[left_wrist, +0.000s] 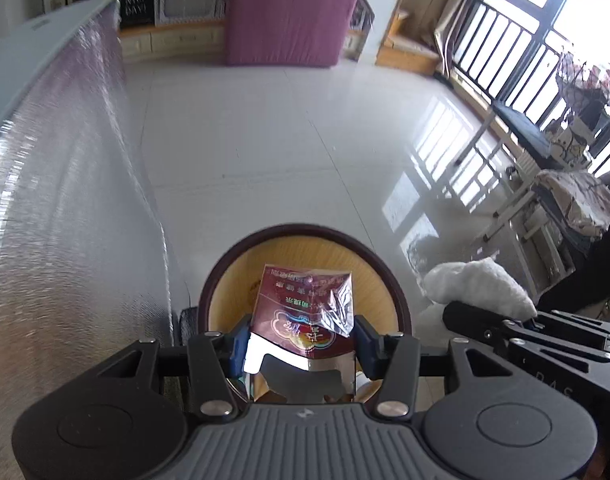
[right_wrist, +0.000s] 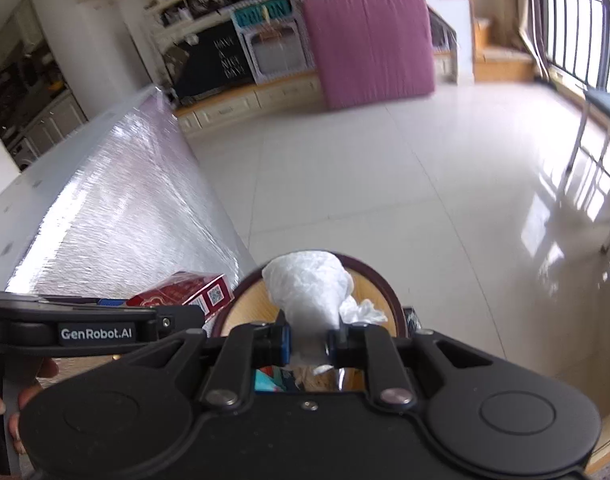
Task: Collect trash
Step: 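Carry the red box in the left tool and tissue in the right tool over the wastebasket, then open the left tool dropping the red box while the right tool releases the tissue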
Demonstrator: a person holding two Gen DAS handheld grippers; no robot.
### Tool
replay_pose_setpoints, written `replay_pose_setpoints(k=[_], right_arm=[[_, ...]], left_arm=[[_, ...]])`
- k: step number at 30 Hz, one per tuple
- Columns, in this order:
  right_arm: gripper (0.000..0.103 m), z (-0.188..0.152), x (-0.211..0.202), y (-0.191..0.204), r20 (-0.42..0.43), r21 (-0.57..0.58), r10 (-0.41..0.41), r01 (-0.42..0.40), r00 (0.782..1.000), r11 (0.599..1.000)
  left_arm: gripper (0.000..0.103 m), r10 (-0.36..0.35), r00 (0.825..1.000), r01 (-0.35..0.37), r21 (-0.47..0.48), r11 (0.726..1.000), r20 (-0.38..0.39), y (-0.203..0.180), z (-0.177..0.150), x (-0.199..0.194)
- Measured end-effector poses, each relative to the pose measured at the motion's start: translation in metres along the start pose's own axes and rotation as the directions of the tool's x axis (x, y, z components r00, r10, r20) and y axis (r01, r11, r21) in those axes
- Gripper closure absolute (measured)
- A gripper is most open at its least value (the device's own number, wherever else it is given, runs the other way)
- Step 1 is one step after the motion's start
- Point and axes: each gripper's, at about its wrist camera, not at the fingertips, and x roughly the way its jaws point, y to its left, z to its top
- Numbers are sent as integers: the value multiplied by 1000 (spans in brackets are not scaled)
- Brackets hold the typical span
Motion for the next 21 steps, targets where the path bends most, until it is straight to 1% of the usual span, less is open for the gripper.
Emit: replay_pose_setpoints(k=[5,9,11,13,16,18,20,21], right_arm=[[86,5,35,-7,-67,11,-8,9,998,1000],[86,9,61,-20,-113,54,-9,15,994,998],[86,11,71,-20,-122,63,-2,10,993,998],[86,14,76,-20,-118,72,5,3,993,997],[85,18,81,-23,-112,93,13,-3,994,996],[85,19,84,-23,-112,96,13,-2,994,995],[85,19,88,-26,-119,95,14,-3,993,996],[85,20,91,-28,-123,95,17,-6,992,995]], left_arm=[[51,41,993,-34,69,997,-108,0,2,46],[51,81,981,-53,161,986,-178,1,0,77],[51,95,972,-48,213,976,-216,-1,-1,91],[51,117,963,-41,296,954,-244,-10,-4,102],[51,156,957,-33,440,897,-245,-26,-5,116],[50,184,950,-36,497,867,-253,-29,-4,126],[49,196,943,-27,522,853,-271,-28,-4,135],[42,194,939,-19,519,854,-284,-24,-3,139]])
